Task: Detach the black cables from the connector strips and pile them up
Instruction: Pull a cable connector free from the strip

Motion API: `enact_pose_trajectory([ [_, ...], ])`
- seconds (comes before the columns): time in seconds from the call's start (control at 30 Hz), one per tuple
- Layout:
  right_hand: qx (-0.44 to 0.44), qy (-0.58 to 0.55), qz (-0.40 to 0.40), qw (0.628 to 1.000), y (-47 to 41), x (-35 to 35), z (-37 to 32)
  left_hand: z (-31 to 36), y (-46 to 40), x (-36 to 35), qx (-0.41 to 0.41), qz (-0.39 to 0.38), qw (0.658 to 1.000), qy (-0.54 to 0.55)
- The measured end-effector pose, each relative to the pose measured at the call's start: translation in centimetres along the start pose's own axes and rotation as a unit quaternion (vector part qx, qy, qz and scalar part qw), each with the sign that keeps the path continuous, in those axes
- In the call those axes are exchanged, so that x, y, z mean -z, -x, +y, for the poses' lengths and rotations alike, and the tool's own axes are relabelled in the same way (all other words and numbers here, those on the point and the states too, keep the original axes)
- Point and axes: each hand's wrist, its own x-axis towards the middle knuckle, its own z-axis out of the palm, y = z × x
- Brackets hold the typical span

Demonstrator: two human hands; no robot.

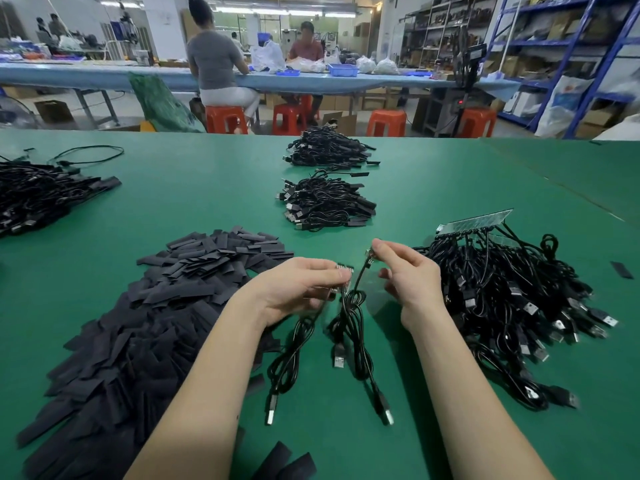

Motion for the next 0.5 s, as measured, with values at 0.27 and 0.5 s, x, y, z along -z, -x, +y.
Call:
enact_pose_trajectory([
  [0.27,0.048,0.034,-0.05,0.997,0.2,-0.3,-0.7,0.5,-1.1,-2.5,-0.152,0.176,0.969,-0.083],
  [0.5,0.128,0.179,-0.037,0.975,0.9,-0.3,-4.1,-0.5,-2.2,-4.6,-0.158,0.202,0.965,0.05],
])
